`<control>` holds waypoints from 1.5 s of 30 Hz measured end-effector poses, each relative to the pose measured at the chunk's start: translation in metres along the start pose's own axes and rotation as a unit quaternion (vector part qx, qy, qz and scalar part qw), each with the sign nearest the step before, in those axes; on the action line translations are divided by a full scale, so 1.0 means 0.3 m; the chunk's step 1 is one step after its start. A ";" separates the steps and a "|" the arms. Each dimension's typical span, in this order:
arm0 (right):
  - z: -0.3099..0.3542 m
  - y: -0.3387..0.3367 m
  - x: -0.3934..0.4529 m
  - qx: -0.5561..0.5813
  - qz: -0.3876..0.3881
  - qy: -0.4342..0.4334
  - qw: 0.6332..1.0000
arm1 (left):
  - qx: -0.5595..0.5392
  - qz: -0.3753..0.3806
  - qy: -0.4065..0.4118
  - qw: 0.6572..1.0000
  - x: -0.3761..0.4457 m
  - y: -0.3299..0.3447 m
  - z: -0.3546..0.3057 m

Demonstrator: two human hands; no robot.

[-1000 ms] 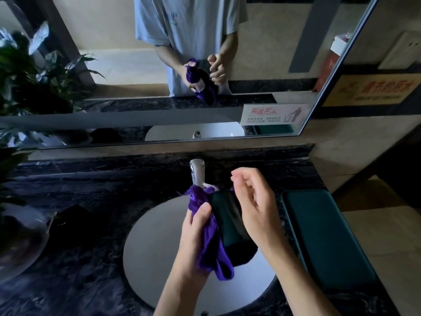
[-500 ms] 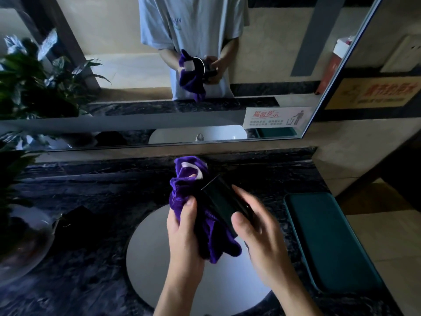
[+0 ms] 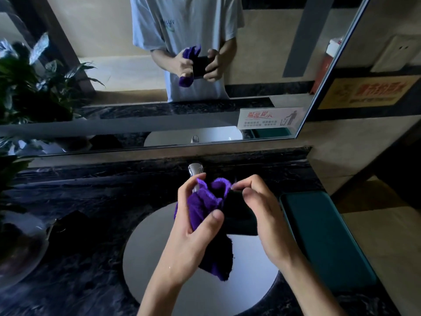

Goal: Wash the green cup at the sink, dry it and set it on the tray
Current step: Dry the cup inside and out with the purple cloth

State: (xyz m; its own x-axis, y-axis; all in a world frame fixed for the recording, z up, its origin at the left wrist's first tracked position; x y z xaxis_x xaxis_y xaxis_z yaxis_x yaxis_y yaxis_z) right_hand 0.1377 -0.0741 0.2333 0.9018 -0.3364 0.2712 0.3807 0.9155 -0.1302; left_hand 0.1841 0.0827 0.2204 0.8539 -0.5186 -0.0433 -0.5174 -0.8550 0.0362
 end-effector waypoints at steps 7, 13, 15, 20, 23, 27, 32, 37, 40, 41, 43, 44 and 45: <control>-0.015 0.025 -0.015 0.006 -0.044 0.019 0.999 | 0.022 -0.189 0.010 0.982 0.061 0.000 -0.019; -0.014 0.023 -0.015 0.005 -0.040 0.006 0.999 | -0.108 -0.232 -0.016 0.967 0.062 -0.011 0.005; -0.015 0.026 -0.014 -0.005 -0.044 0.003 0.999 | -0.115 -0.229 -0.015 0.966 0.054 -0.007 0.011; -0.031 0.024 -0.016 0.005 -0.071 0.029 0.997 | -0.033 -0.199 -0.061 0.977 0.027 0.028 0.000; -0.015 0.016 -0.007 0.001 -0.059 0.022 0.998 | -0.011 -0.155 -0.060 0.986 -0.012 0.060 -0.005; -0.015 0.020 -0.011 0.024 -0.064 0.038 0.997 | -0.057 -0.114 -0.012 0.992 -0.030 0.069 -0.018; -0.023 0.020 -0.012 0.083 -0.072 0.129 0.986 | 0.219 0.006 0.099 0.971 -0.002 0.051 -0.044; -0.022 0.013 0.001 0.043 -0.023 0.180 0.983 | 0.016 -0.013 -0.046 0.999 0.004 0.065 -0.040; -0.014 0.018 -0.016 -0.055 0.045 0.040 0.997 | -0.031 -0.103 -0.065 0.992 0.026 0.038 -0.023; -0.011 0.024 -0.025 -0.088 0.056 0.002 0.995 | -0.023 -0.114 -0.064 0.991 0.032 0.030 -0.020; -0.006 0.032 -0.030 -0.111 0.030 -0.039 0.993 | -0.014 -0.103 -0.068 0.992 0.030 0.023 -0.027; -0.002 0.033 -0.025 -0.104 0.000 -0.046 0.994 | -0.003 -0.080 -0.056 0.995 0.024 0.022 -0.036; 0.000 0.031 -0.016 -0.090 -0.030 -0.043 0.995 | 0.014 -0.059 -0.034 0.998 0.016 0.022 -0.049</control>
State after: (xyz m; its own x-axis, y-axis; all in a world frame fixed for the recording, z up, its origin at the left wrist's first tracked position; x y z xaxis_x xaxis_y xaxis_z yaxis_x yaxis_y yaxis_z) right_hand 0.1368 -0.0638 0.2308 0.8587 -0.3615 0.3634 0.4704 0.8374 -0.2785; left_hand 0.1855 0.0746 0.2352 0.9035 -0.4131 -0.1140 -0.4160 -0.9094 -0.0017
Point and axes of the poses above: each hand's wrist, its own x-axis towards the middle knuckle, its own y-axis out of the palm, z = x × y, the point moved 2 cm from there along x, towards the middle knuckle, and after that the axes turned 9 degrees about -y, right-handed, at the moved point
